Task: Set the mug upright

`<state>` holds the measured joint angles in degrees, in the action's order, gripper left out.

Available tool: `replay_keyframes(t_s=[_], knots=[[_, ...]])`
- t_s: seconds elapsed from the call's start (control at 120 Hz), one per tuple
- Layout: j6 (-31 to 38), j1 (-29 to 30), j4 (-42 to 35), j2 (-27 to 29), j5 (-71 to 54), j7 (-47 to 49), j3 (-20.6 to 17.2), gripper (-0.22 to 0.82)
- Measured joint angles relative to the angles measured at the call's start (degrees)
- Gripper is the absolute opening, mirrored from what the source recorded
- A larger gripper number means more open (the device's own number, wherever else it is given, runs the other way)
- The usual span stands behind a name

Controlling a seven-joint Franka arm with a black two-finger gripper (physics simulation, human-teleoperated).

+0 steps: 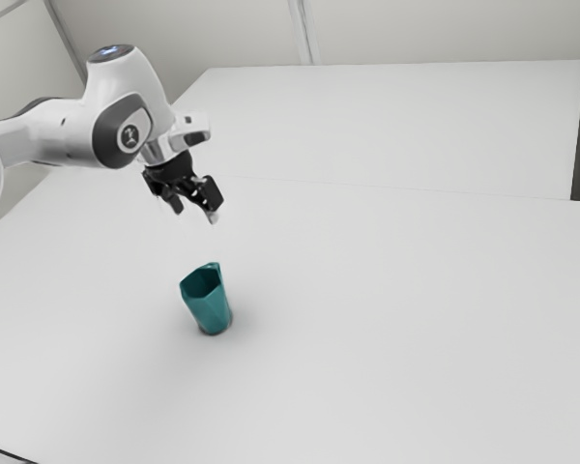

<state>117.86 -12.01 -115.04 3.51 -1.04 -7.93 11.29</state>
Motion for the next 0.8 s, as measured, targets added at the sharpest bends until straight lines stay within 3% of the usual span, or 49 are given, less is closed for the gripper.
replay_keyframes(t_s=[0.4, 0.8], knots=[[-11.4, 0.6, 13.8, -0.1, -2.3, -2.3, 2.2, 0.58], [-16.2, -0.4, 18.7, 1.2, -4.8, -3.4, 3.4, 0.58]])
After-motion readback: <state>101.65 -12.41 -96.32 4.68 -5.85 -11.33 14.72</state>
